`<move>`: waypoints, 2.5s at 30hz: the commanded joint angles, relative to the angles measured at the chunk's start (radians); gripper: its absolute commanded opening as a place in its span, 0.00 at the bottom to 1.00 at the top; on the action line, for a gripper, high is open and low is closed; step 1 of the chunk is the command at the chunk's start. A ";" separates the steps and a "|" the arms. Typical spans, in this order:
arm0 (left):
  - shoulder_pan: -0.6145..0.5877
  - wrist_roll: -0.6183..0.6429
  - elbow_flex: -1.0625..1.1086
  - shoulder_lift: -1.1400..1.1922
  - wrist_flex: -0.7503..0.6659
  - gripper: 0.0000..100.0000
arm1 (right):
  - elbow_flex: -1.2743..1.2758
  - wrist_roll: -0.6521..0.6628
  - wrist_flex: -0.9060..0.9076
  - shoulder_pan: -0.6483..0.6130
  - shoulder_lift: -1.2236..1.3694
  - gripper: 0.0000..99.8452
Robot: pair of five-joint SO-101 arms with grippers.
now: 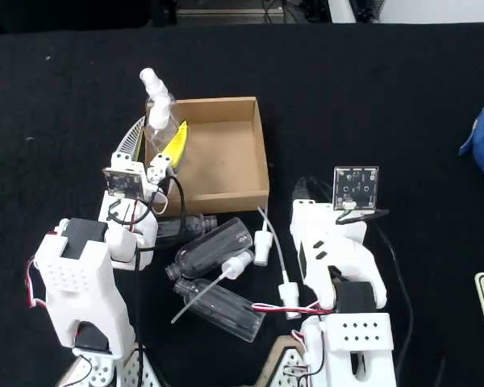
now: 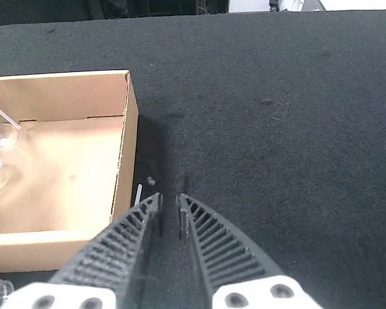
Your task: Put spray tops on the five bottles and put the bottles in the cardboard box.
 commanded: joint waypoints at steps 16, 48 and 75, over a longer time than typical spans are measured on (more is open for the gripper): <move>-0.030 -0.063 -0.045 -0.009 0.009 0.03 | -0.005 0.000 -0.063 0.023 -0.021 0.01; -0.058 -0.071 -0.079 -0.014 0.124 0.03 | -0.005 0.000 -0.064 0.023 -0.021 0.01; -0.059 -0.072 -0.082 -0.017 0.124 0.20 | -0.005 0.000 -0.066 0.025 -0.021 0.01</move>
